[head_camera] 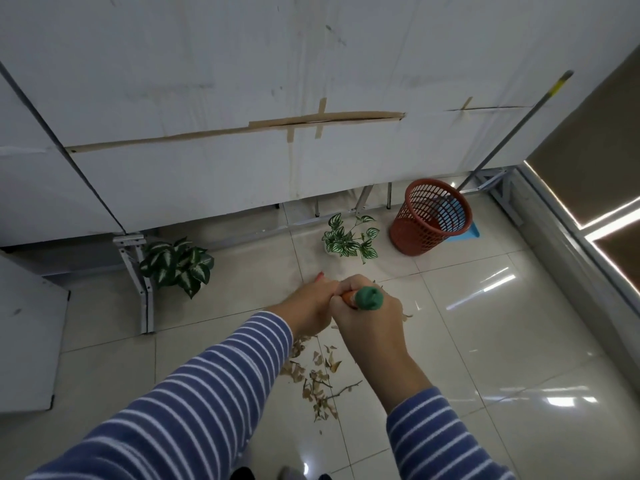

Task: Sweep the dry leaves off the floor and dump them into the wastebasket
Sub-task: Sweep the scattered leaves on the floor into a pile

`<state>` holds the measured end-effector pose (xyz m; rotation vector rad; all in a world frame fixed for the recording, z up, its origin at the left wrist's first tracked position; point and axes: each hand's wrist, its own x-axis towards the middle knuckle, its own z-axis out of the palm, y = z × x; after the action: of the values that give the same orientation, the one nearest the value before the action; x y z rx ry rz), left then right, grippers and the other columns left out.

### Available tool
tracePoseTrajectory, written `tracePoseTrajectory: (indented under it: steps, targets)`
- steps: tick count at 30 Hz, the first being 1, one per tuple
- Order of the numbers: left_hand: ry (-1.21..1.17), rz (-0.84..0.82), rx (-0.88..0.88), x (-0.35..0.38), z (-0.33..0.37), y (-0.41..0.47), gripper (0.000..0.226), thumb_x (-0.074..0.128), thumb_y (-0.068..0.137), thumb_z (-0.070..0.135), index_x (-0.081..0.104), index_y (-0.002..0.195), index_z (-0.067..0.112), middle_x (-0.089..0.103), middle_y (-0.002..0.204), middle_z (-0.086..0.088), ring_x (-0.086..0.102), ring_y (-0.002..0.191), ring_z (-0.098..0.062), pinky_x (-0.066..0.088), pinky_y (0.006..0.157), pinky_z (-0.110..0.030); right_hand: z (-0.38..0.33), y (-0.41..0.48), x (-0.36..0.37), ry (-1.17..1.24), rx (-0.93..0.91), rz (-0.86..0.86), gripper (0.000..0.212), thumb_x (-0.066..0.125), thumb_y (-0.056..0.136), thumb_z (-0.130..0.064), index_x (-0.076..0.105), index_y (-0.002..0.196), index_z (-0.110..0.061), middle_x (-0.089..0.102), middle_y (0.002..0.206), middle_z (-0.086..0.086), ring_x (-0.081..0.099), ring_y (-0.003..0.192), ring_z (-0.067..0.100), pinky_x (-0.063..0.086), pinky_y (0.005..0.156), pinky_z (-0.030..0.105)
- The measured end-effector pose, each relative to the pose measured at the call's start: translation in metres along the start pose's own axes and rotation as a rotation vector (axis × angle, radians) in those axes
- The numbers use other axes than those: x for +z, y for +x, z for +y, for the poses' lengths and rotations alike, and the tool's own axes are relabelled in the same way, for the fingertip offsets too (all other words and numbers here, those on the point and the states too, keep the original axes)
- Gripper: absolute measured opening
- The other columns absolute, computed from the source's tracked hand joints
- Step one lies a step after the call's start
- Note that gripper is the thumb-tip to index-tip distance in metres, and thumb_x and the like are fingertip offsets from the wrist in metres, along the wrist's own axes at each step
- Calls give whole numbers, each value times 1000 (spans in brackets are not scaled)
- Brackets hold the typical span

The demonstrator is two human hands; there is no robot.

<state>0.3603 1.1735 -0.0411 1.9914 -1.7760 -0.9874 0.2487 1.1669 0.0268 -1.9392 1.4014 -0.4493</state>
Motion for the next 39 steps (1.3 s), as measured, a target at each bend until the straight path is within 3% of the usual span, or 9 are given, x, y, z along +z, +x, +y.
tracePoseTrajectory:
  steps: [4, 8, 12, 16, 22, 26, 31, 36, 39]
  targets:
    - [-36, 29, 5, -15, 7, -10, 25, 51, 94, 12, 53, 99, 37, 63, 107, 0, 56, 108, -23, 42, 102, -40, -20, -8, -14, 19, -56, -23, 2, 65, 80, -11, 66, 81, -12, 65, 74, 6, 63, 68, 20, 57, 63, 32]
    - [-9, 127, -6, -30, 8, -38, 16, 46, 97, 21, 54, 106, 32, 60, 103, 4, 55, 91, -14, 44, 80, -28, -34, -14, -20, 40, -135, -83, 6, 66, 77, -11, 66, 74, -16, 65, 66, -1, 57, 56, 7, 46, 48, 14]
    - [47, 128, -68, -24, -6, -63, 9, 47, 96, 27, 47, 90, 33, 52, 89, 10, 54, 85, -13, 41, 76, -25, -37, -23, -16, 166, -92, -170, 17, 68, 73, -6, 64, 65, -20, 60, 57, -7, 53, 46, 1, 39, 43, 9]
    - [46, 66, -166, 3, -18, -78, 2, 53, 94, 30, 52, 95, 31, 52, 90, 9, 53, 84, -12, 41, 76, -26, -22, -34, -10, 238, -33, -328, 15, 68, 74, 1, 65, 67, -12, 58, 55, -5, 52, 39, -5, 36, 39, 6]
    - [-117, 32, -219, 50, -5, -90, 14, 49, 95, 28, 49, 85, 38, 55, 88, 11, 58, 86, -14, 39, 69, -22, 10, -49, -14, 47, -40, -443, 16, 66, 74, -3, 65, 69, -18, 61, 64, -2, 50, 44, -2, 37, 42, 11]
    - [-162, 77, -275, 59, 26, -95, 25, 47, 96, 21, 56, 119, 15, 59, 108, -2, 59, 98, -25, 46, 93, -42, 19, -62, -26, -73, -118, -425, 7, 64, 77, -6, 67, 78, -13, 68, 77, 8, 58, 62, 14, 49, 52, 23]
    - [-298, 150, -191, 58, 48, -105, 20, 43, 96, 21, 61, 101, 14, 64, 99, -7, 60, 93, -23, 49, 88, -46, 13, -78, -47, -227, -281, -367, 9, 64, 78, -12, 68, 85, -10, 68, 83, 9, 64, 76, 23, 56, 70, 37]
    - [-276, 233, -110, 36, 66, -123, 15, 43, 97, 25, 55, 88, 23, 62, 96, -2, 60, 91, -20, 50, 80, -34, -6, -89, -68, -180, -348, -316, 5, 66, 76, -11, 68, 80, -13, 68, 76, 6, 64, 70, 19, 57, 64, 35]
    - [-174, 273, -73, 26, 65, -135, 10, 48, 96, 27, 49, 86, 28, 54, 88, 9, 53, 85, -11, 37, 67, -14, -14, -95, -73, -110, -353, -334, 8, 67, 74, -9, 67, 74, -17, 68, 71, 4, 60, 61, 11, 51, 55, 24]
